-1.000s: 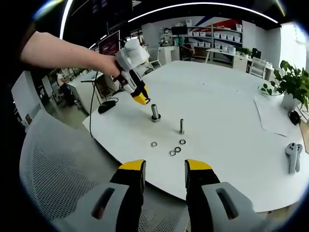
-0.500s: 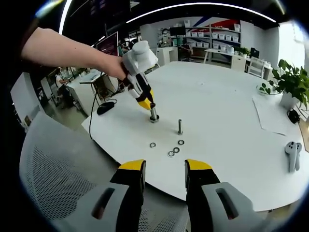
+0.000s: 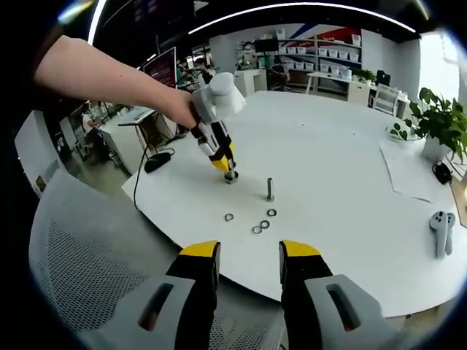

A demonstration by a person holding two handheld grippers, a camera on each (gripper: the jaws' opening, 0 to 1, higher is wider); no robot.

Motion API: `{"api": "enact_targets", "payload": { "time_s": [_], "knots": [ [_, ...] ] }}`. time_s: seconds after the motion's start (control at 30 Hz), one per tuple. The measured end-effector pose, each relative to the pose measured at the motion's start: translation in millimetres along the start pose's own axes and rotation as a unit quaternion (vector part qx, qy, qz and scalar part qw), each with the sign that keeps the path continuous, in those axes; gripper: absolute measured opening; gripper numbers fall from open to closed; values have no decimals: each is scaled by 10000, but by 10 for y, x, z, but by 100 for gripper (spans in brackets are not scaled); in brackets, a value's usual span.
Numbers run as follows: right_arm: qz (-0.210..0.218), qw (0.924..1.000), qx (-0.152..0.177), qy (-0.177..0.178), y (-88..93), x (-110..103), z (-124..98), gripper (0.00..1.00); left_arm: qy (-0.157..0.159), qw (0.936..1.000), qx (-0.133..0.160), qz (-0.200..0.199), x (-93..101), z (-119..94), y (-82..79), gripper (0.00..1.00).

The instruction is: Place the washer onto the threaded stud by aligning its center hole with the stud, sliding it down to the base, and recovering from edge contact or off-axis alignment until the washer reaches the visible bottom stop.

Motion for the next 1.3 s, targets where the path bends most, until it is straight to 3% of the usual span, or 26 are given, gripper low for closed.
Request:
{"api": "enact_targets", "payload": {
  "time_s": [0.33, 0.47, 0.53, 0.7, 0.87, 1.1, 1.3],
  "knots": [
    [14, 10000, -44, 51, 16, 26, 22, 35, 58, 9999, -124, -17, 149, 48, -8, 19],
    [3, 10000, -65, 60, 19, 22, 21, 35, 37, 10000, -87, 4, 39, 167, 7, 19],
    [-5, 10000, -69, 64, 19, 21, 13, 35, 33, 9999, -102, -22, 137, 102, 16, 19],
    [-28, 9999, -91, 81, 25, 19, 9, 35, 40, 9998, -8, -213, 101, 143, 16, 20],
    [-52, 9999, -124, 73, 31, 20, 12, 35, -217, 9995, 130, -187, 135, 79, 10, 23],
    [-100, 9998, -141, 20, 48, -3, 22, 35, -560, 9946, 331, -813, 106, -39, 79, 24],
    [-110, 9998, -137, -43, 42, -19, 19, 35, -975, 9824, 800, -1380, 163, -286, 176, 23]
  ]
}}
Point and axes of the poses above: the point that each gripper's makers call its tool centre point, and the gripper's own axes: z roughly forward along the fingers, x roughly to its right, y roughly out of its underside, the point moved 4 cm from there along -z, roughly backward along the fingers, and after that the axes turned 14 degrees about z, right-handed, at the moved point
